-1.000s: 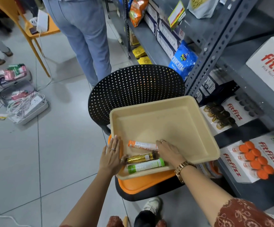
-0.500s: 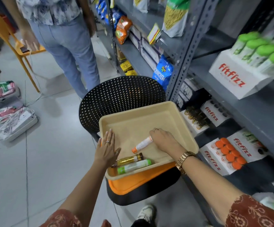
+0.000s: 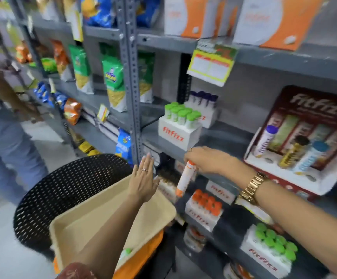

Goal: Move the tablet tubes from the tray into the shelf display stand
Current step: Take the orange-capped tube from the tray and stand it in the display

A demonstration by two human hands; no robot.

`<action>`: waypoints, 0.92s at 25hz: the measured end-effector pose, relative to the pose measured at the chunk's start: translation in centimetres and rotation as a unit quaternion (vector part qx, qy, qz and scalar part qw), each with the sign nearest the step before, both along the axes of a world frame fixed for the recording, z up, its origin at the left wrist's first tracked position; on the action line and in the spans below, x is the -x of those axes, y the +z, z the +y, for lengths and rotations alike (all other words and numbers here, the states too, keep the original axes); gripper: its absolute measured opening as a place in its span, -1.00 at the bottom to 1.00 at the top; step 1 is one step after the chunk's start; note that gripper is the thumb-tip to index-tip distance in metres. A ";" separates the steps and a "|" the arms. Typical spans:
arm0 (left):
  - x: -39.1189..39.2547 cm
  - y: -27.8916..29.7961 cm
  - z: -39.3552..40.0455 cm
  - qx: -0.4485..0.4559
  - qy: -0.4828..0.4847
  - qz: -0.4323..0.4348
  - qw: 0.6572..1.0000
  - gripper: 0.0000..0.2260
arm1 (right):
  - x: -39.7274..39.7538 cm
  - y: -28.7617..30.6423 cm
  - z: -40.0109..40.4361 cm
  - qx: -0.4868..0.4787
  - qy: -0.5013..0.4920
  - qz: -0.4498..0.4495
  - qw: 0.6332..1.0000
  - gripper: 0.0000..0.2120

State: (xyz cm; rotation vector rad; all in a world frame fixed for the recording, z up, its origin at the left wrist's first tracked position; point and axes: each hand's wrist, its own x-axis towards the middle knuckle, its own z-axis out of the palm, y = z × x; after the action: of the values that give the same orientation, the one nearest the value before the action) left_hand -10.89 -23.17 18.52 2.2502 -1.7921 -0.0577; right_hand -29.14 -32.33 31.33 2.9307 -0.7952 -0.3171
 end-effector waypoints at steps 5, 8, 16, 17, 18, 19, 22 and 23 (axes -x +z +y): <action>7.1 2.5 -6.4 0.026 -0.097 -0.040 0.994 -0.41 | 7.8 5.4 -1.0 0.028 -0.098 -0.026 0.994 -0.72; 10.8 2.9 -9.3 0.026 -0.146 -0.062 0.987 -0.41 | 11.9 6.9 -1.2 0.040 -0.154 -0.046 0.986 -0.70; 19.1 -0.5 -12.8 -0.102 -0.240 -0.033 0.965 -0.43 | 18.4 8.0 -1.0 -0.002 -0.240 -0.096 0.966 -0.52; 19.5 -1.1 -12.9 -0.124 -0.238 -0.030 0.963 -0.44 | 18.8 7.9 -1.1 0.002 -0.243 -0.097 0.965 -0.58; 19.6 -1.6 -13.0 -0.138 -0.234 -0.030 0.962 -0.45 | 19.1 8.0 -1.3 0.008 -0.249 -0.096 0.964 -0.66; 19.7 -1.8 -13.1 -0.145 -0.230 -0.029 0.962 -0.46 | 19.5 8.0 -1.6 0.013 -0.258 -0.096 0.961 -0.74; 19.7 -1.7 -13.0 -0.148 -0.230 -0.013 0.962 -0.46 | 20.0 8.4 -2.1 0.002 -0.291 -0.122 0.949 -0.86; 19.7 -1.6 -13.0 -0.149 -0.230 -0.011 0.962 -0.46 | 20.1 8.4 -2.3 -0.011 -0.312 -0.134 0.940 -0.85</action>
State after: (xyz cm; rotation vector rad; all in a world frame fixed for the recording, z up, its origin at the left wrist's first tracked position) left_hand -30.59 -36.16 16.92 1.9587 -2.4209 -0.4157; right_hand -49.24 -34.64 39.73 2.6857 -1.7655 0.0472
